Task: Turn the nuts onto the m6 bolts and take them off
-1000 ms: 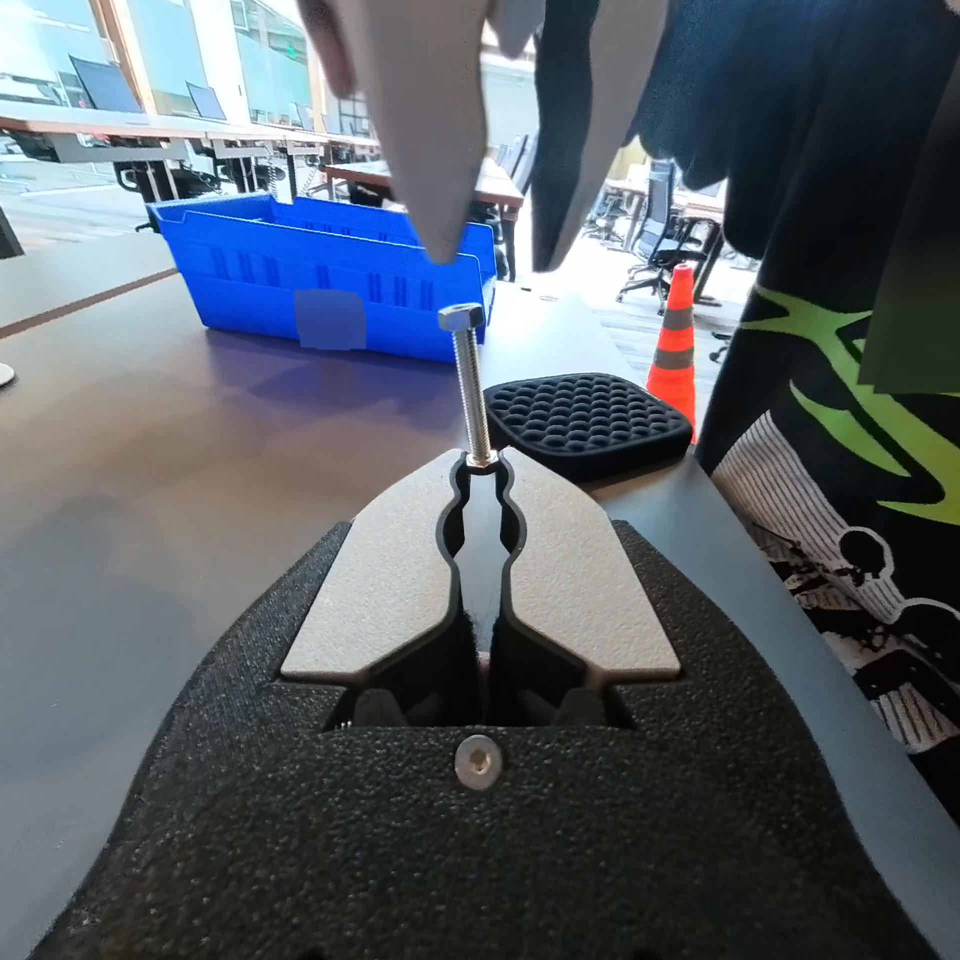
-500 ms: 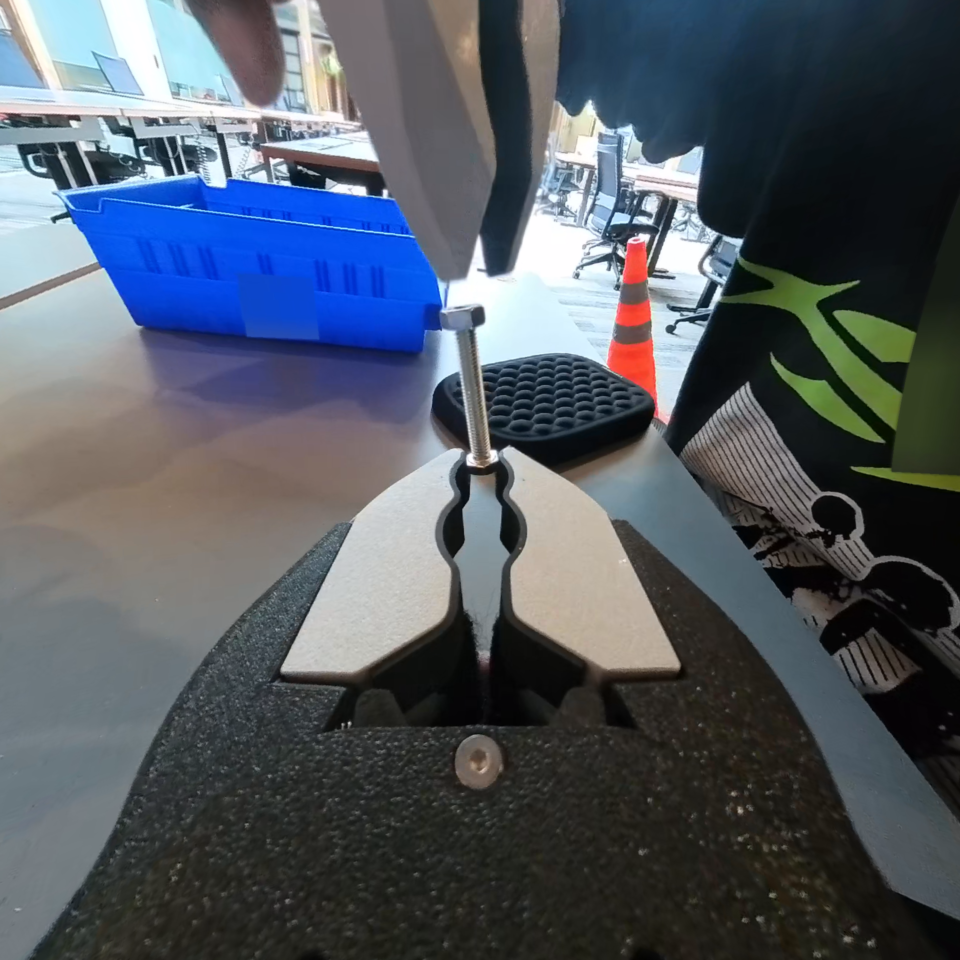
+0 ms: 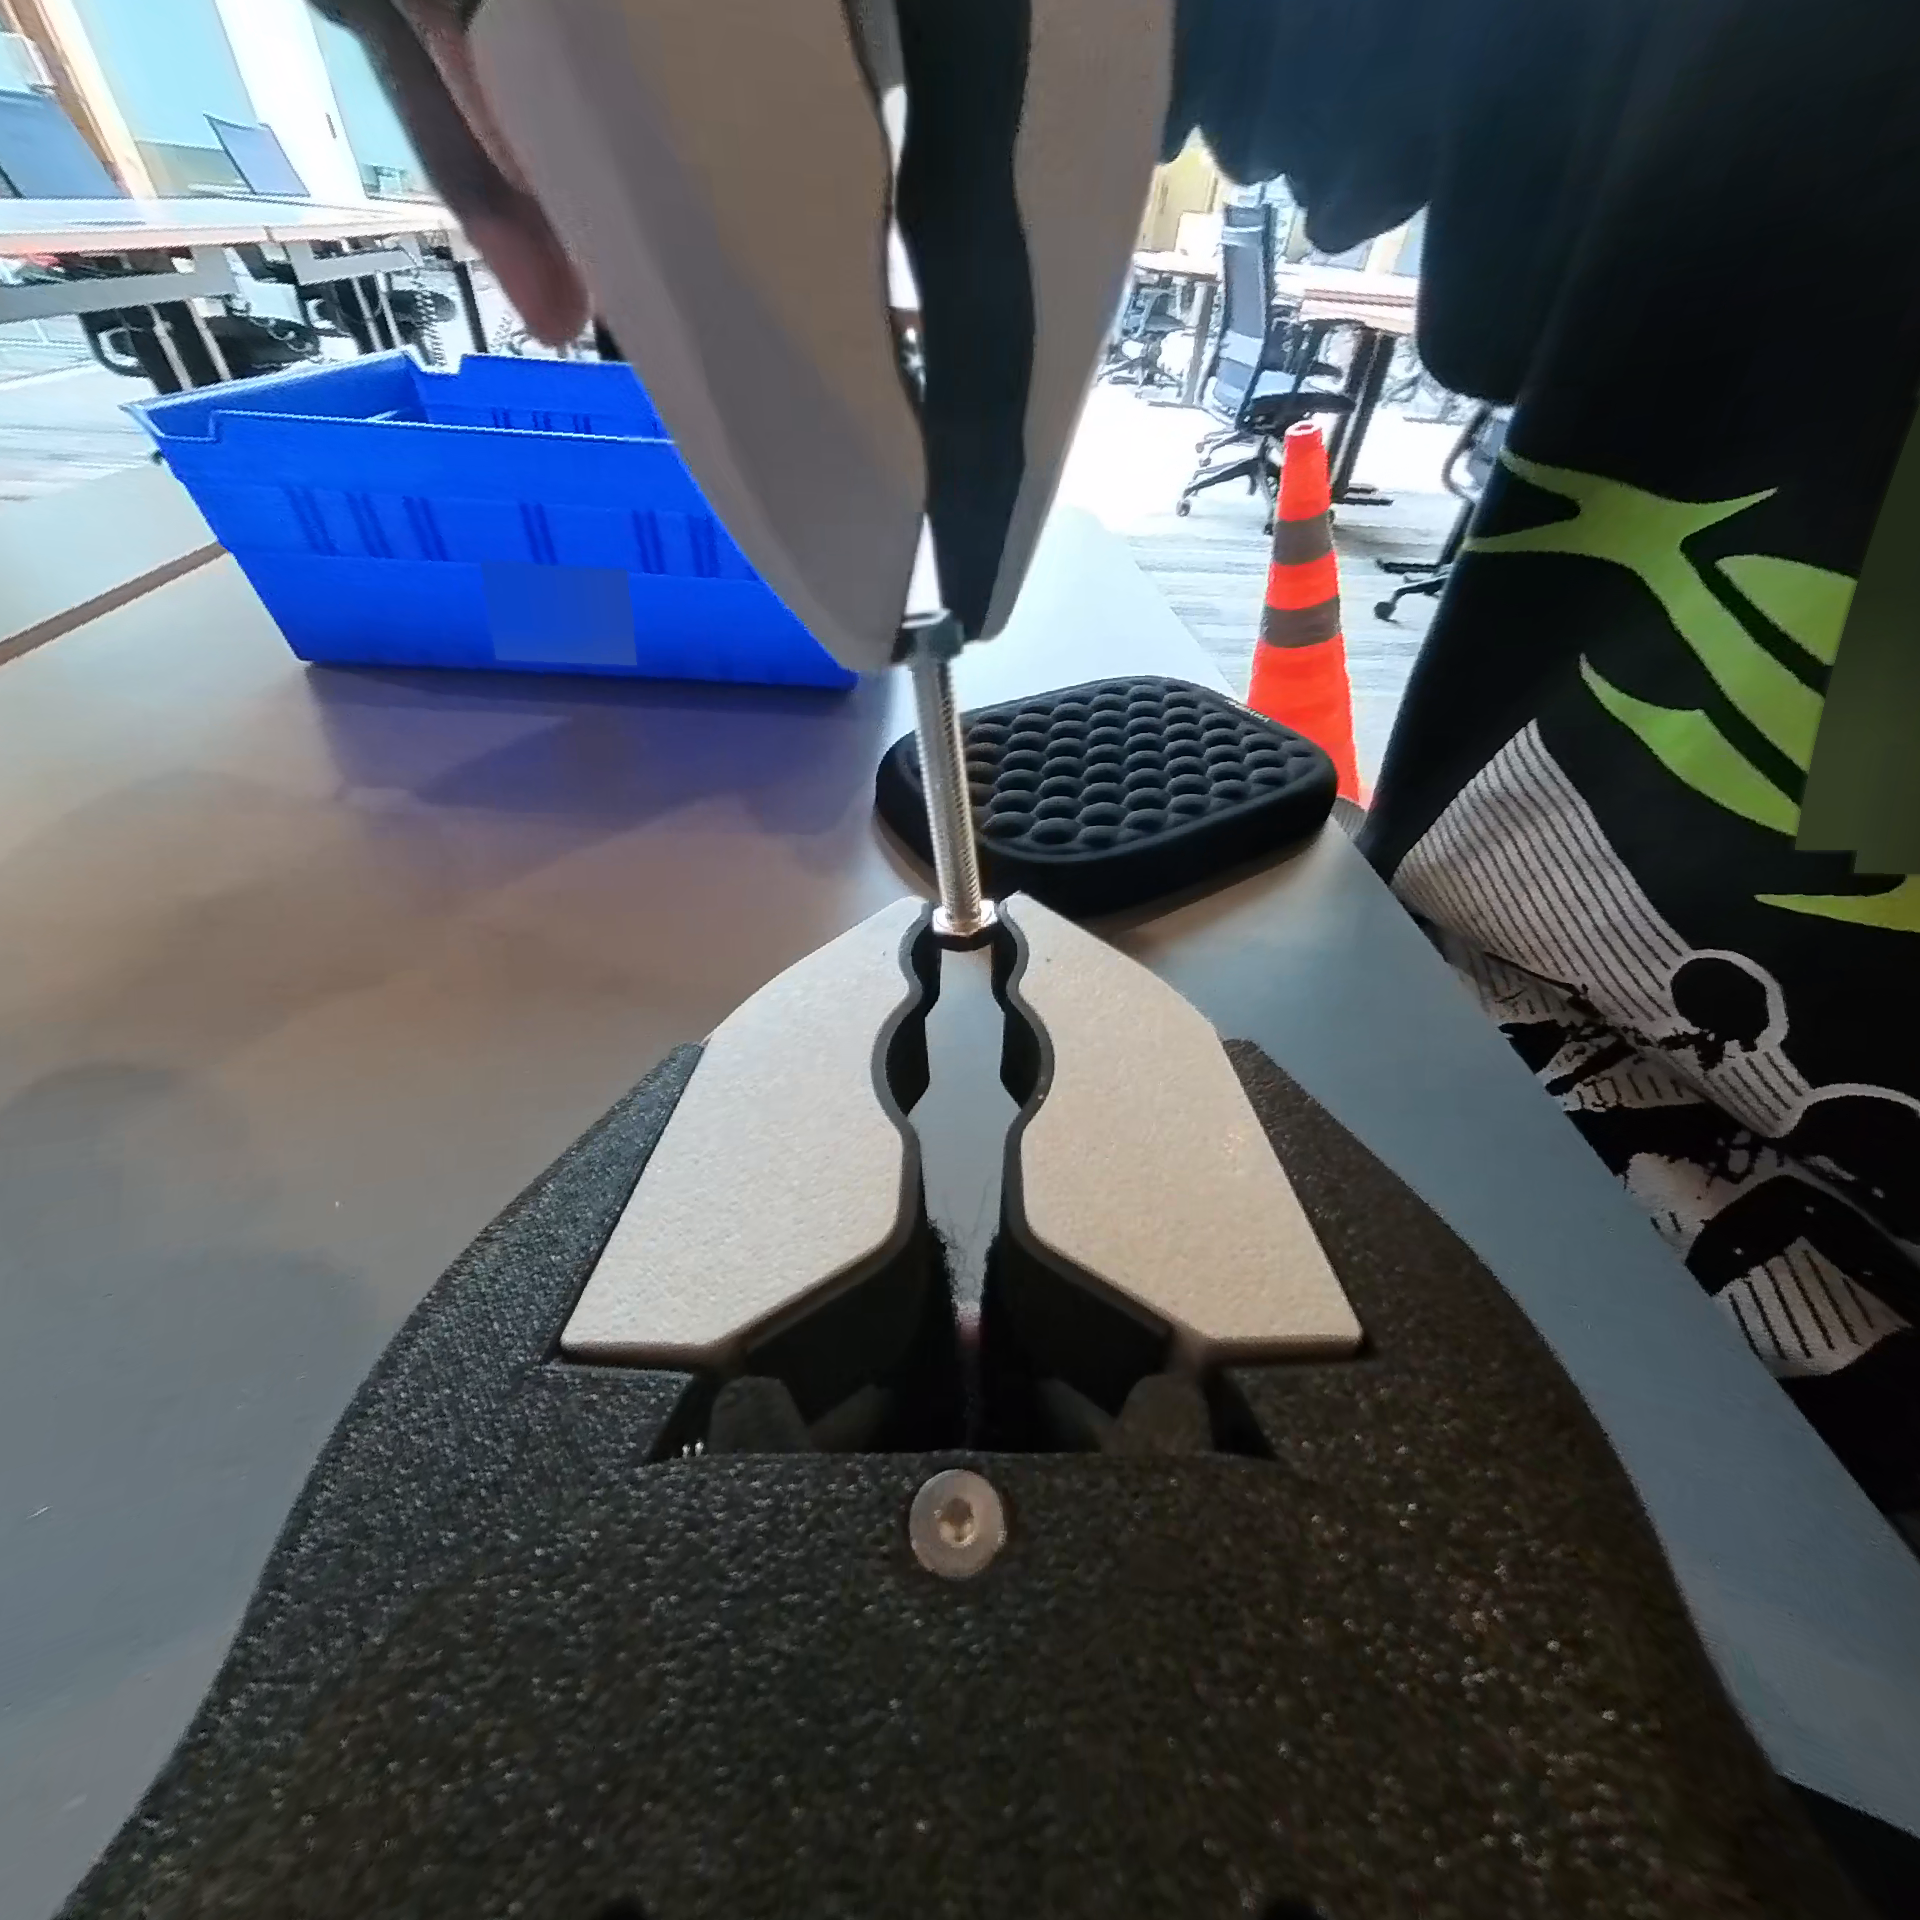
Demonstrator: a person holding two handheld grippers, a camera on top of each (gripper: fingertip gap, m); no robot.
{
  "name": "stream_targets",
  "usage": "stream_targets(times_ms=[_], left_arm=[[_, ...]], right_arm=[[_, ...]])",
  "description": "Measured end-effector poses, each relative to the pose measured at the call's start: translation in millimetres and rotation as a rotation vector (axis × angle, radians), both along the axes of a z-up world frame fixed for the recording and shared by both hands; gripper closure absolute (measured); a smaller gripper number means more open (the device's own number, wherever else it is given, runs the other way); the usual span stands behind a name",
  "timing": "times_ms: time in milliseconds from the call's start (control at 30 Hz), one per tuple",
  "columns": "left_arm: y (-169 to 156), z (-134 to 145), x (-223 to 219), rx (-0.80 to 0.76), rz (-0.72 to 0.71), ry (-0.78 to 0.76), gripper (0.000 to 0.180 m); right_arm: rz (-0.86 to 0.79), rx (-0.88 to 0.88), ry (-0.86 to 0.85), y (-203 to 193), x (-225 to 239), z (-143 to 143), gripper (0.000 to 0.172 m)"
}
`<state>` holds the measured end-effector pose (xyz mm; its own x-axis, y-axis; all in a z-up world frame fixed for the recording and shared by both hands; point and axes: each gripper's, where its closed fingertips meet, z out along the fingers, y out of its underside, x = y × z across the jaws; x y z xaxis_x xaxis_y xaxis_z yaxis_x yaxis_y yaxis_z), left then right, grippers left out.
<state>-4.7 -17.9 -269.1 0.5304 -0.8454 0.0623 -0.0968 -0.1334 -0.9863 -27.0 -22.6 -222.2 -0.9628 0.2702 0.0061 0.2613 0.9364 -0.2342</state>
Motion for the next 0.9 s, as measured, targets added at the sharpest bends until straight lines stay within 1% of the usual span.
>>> stream_targets(times_ms=[67, 133, 200, 233, 300, 467, 533, 633, 700, 733, 833, 900], left_arm=[[0.3, -1.0, 0.6, 0.004, 0.005, 0.013, 0.172], [-0.3, -1.6, 1.7, 0.013, 0.004, 0.023, 0.172], [-0.4, -1.6, 1.8, 0.012, 0.002, 0.023, 0.172], [-0.7, -1.5, 2.0, 0.013, 0.000, 0.022, 0.172], [-1.1, -1.3, 2.3, 0.018, -0.002, 0.024, 0.172], [-2.3, 0.0, 2.5, 0.022, -0.012, 0.015, 0.172], [-3.1, 0.0, 3.2, 0.024, -0.019, 0.017, 0.172], [-3.2, 0.5, 3.2, 0.027, -0.019, 0.014, 0.172], [-2.9, 0.8, 2.9, 0.029, -0.016, 0.012, 0.172], [-2.8, 0.8, 3.0, 0.032, -0.013, 0.015, 0.172], [-1.6, 0.3, 3.1, 0.043, 0.004, 0.029, 0.172], [-0.8, 1.8, 3.2, 0.065, 0.018, 0.028, 0.172]], right_arm=[[-0.169, 0.005, -0.026, -1.3, 0.0, -0.6, 0.161], [-0.263, 0.002, -0.038, -2.8, 2.6, -0.8, 0.160], [-0.265, 0.007, -0.034, -1.1, 4.9, -0.3, 0.144], [-0.234, 0.003, -0.027, -1.1, 5.7, 1.0, 0.139], [-0.128, -0.006, 0.007, -3.3, 5.5, 4.5, 0.138], [0.209, 0.070, 0.115, -3.4, 6.6, 2.5, 0.150], [0.271, 0.056, 0.152, -7.0, 3.8, 2.2, 0.155], [0.293, 0.032, 0.166, -9.5, 0.6, 2.7, 0.162], [0.260, 0.031, 0.150, -9.2, 0.8, 2.7, 0.162], [0.212, 0.031, 0.134, -9.1, 0.8, 2.6, 0.162], [-0.033, 0.026, 0.074, -9.6, -0.3, 2.1, 0.162], [-0.176, -0.003, 0.085, -12.4, -1.9, 4.2, 0.159]])
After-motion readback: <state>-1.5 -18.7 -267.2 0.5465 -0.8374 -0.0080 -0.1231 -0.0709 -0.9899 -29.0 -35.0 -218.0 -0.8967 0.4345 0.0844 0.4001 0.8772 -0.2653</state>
